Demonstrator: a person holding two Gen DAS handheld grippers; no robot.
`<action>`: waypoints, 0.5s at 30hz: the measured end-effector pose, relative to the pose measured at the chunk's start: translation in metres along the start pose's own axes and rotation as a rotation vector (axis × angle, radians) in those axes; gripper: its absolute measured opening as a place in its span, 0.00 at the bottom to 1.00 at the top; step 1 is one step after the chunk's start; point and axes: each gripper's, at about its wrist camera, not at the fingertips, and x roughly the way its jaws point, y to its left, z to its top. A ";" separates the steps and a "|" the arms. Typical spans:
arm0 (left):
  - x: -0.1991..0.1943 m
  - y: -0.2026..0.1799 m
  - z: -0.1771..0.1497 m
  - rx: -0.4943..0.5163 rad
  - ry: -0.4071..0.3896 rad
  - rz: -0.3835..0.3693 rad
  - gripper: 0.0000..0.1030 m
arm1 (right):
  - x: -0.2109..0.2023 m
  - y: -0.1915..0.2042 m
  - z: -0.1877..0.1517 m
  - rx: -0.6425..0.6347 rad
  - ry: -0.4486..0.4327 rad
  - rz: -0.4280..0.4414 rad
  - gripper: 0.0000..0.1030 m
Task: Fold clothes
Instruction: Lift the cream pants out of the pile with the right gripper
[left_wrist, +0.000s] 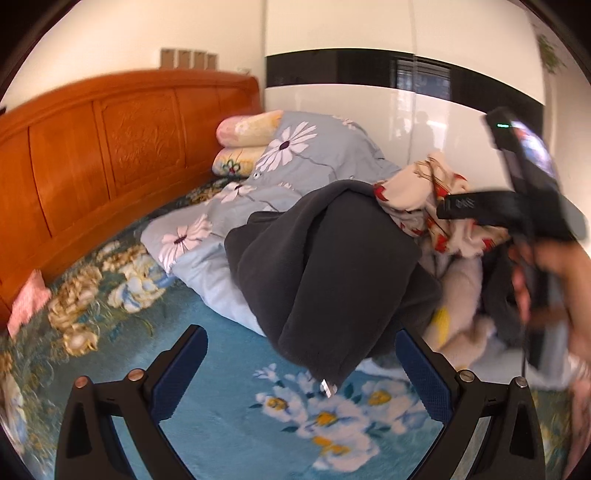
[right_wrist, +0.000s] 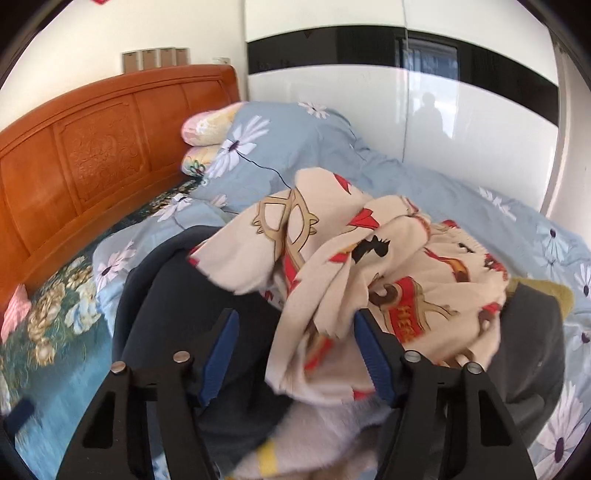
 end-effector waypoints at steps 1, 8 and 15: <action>-0.004 0.001 -0.004 0.011 0.005 0.013 1.00 | 0.007 -0.003 0.003 0.025 0.023 -0.020 0.48; -0.028 0.000 -0.027 0.050 0.023 0.023 1.00 | -0.016 -0.044 0.005 0.223 -0.028 -0.021 0.14; -0.057 -0.011 -0.051 -0.017 0.073 -0.080 1.00 | -0.114 -0.072 0.024 0.215 -0.226 0.025 0.13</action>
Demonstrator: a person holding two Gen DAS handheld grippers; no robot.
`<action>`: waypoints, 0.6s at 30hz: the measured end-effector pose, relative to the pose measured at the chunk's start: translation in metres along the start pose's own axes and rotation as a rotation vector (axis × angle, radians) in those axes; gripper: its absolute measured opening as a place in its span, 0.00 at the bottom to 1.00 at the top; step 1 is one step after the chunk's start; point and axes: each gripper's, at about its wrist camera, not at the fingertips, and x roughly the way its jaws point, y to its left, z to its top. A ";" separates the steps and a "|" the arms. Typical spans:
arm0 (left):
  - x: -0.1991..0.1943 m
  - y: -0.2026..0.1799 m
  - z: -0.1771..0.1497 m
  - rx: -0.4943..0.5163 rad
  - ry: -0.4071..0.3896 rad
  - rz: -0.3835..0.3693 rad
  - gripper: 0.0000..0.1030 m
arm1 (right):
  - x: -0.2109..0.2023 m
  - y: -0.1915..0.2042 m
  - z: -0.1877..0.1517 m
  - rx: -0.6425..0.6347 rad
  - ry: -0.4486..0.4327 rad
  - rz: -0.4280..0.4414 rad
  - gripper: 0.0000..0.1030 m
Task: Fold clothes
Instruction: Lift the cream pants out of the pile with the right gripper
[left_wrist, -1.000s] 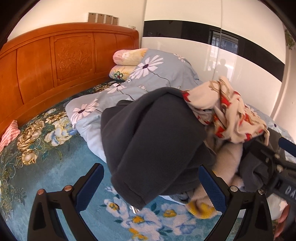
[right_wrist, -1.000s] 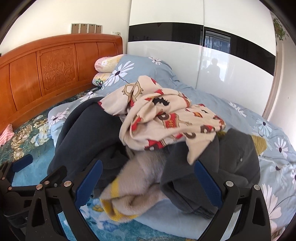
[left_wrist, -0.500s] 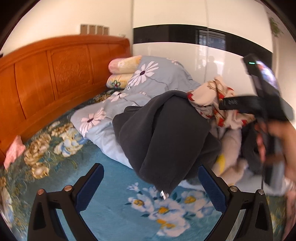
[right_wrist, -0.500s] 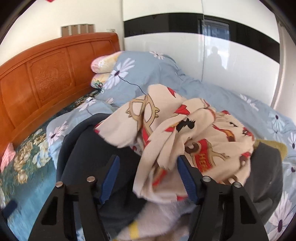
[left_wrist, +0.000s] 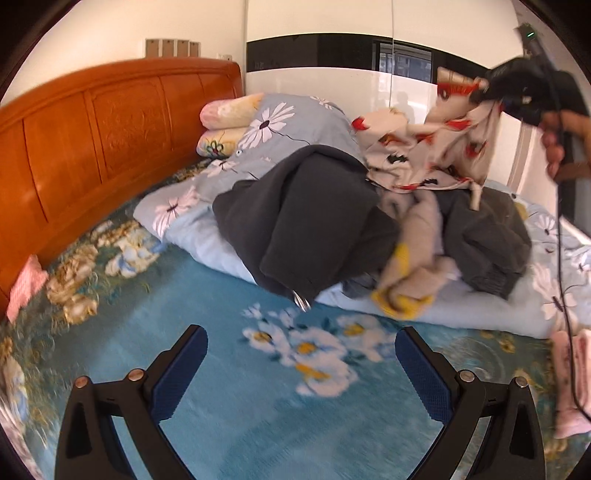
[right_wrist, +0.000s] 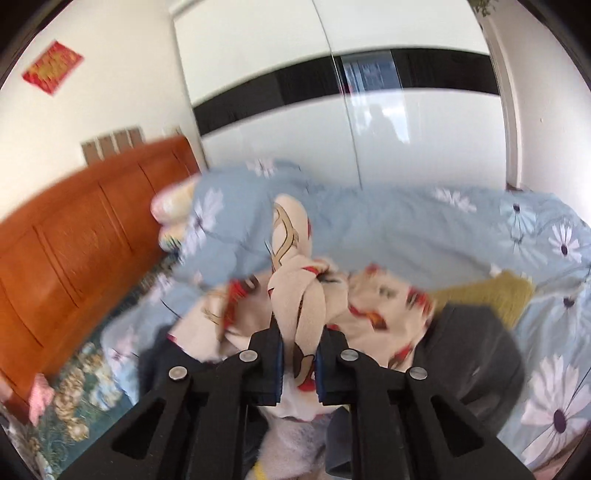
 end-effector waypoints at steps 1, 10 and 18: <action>-0.006 -0.001 -0.003 -0.017 0.001 -0.007 1.00 | -0.013 0.001 0.006 -0.006 -0.020 0.013 0.13; -0.070 0.017 -0.040 -0.256 0.038 -0.130 1.00 | -0.152 0.032 0.043 -0.100 -0.176 0.208 0.13; -0.137 0.037 -0.068 -0.296 0.004 -0.095 1.00 | -0.262 0.070 0.036 -0.165 -0.251 0.380 0.13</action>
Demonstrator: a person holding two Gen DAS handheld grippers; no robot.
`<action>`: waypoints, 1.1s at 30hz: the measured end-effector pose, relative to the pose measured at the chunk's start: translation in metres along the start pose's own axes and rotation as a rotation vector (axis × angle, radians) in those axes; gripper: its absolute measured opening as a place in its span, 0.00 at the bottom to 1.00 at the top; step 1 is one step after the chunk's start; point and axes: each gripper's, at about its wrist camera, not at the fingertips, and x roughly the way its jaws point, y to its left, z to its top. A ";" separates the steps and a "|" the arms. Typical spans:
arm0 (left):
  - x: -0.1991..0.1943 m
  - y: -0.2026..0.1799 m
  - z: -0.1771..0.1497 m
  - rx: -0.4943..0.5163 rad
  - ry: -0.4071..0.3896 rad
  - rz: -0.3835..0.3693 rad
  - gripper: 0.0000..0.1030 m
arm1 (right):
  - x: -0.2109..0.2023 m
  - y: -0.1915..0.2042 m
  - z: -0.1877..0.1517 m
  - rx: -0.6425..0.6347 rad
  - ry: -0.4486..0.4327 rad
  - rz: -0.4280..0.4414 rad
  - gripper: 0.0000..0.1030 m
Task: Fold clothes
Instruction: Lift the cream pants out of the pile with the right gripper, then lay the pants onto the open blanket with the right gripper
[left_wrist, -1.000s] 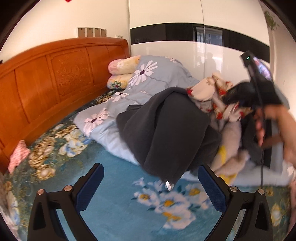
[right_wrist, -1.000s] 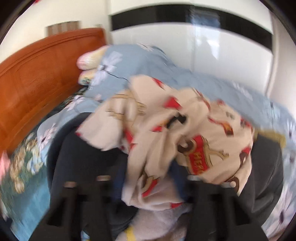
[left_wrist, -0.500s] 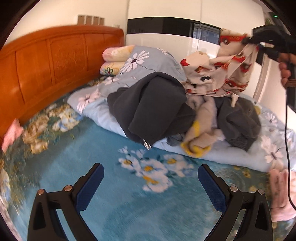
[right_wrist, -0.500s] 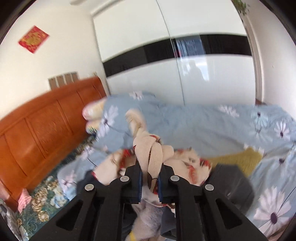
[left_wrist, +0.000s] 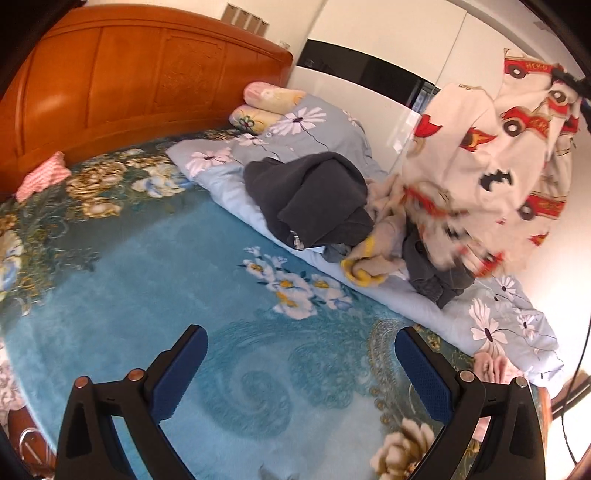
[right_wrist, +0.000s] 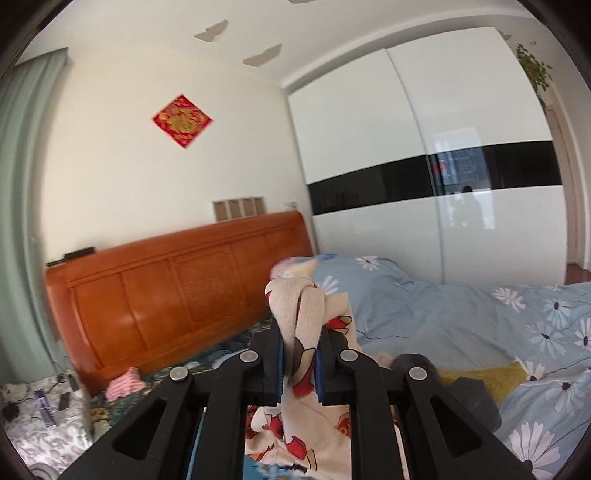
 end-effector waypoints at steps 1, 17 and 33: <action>-0.007 0.002 -0.001 0.001 -0.007 0.003 1.00 | -0.007 0.008 0.002 0.001 -0.002 0.014 0.13; -0.061 0.040 -0.040 -0.028 -0.004 0.051 1.00 | -0.056 0.054 -0.028 -0.010 0.032 0.054 0.12; 0.033 0.017 -0.112 -0.043 0.271 0.002 1.00 | -0.114 -0.063 -0.356 0.128 0.689 -0.059 0.13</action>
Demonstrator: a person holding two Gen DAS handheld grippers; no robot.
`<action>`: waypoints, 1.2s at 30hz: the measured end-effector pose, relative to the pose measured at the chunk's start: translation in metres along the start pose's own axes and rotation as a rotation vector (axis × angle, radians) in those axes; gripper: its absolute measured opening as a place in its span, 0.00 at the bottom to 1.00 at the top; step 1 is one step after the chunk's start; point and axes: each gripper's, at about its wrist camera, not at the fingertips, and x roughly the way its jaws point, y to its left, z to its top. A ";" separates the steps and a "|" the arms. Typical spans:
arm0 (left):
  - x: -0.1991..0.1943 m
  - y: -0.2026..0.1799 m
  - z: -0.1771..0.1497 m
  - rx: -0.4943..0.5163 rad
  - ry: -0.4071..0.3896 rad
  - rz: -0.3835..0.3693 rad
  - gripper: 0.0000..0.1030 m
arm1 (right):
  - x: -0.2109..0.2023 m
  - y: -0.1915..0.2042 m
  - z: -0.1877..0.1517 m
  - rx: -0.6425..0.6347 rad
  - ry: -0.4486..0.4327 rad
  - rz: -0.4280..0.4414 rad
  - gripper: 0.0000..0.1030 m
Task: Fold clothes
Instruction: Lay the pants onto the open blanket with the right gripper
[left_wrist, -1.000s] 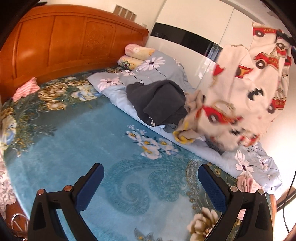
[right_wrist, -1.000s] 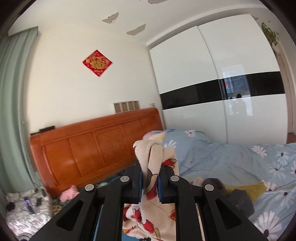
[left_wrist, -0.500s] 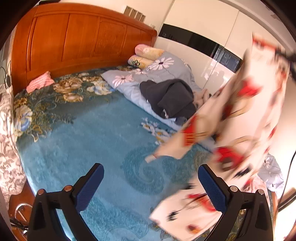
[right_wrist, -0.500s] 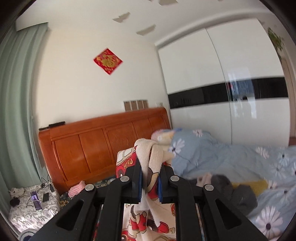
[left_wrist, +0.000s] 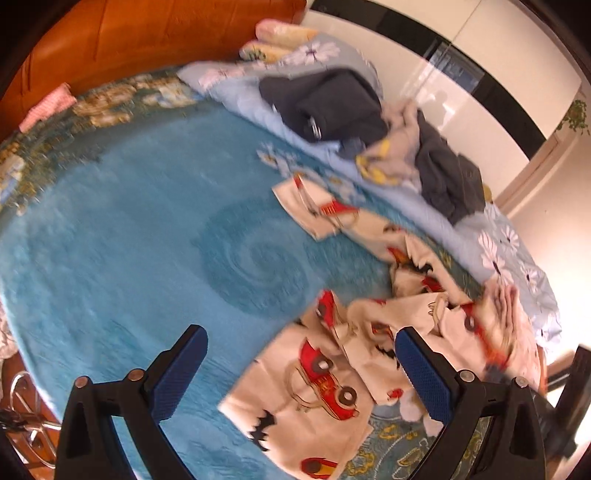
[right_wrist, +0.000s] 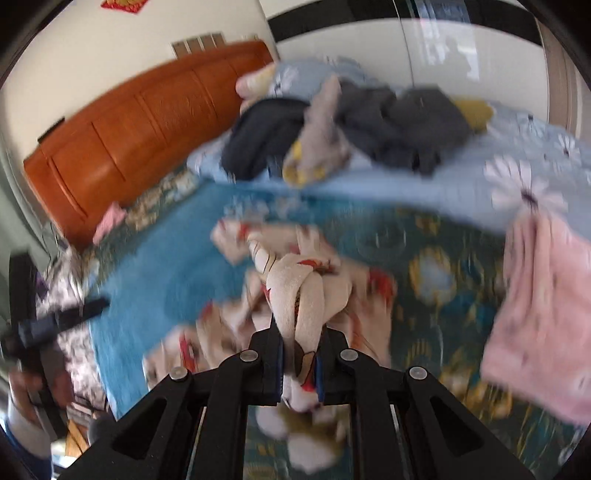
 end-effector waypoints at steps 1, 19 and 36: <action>0.004 -0.003 -0.004 0.001 0.016 0.003 1.00 | 0.001 0.003 -0.013 0.000 0.022 0.008 0.13; 0.027 0.030 -0.051 -0.071 0.069 0.167 0.99 | -0.002 0.002 -0.046 0.016 0.108 0.064 0.37; 0.031 0.018 -0.066 -0.051 0.102 0.155 0.09 | 0.068 -0.014 0.020 0.281 0.049 0.140 0.40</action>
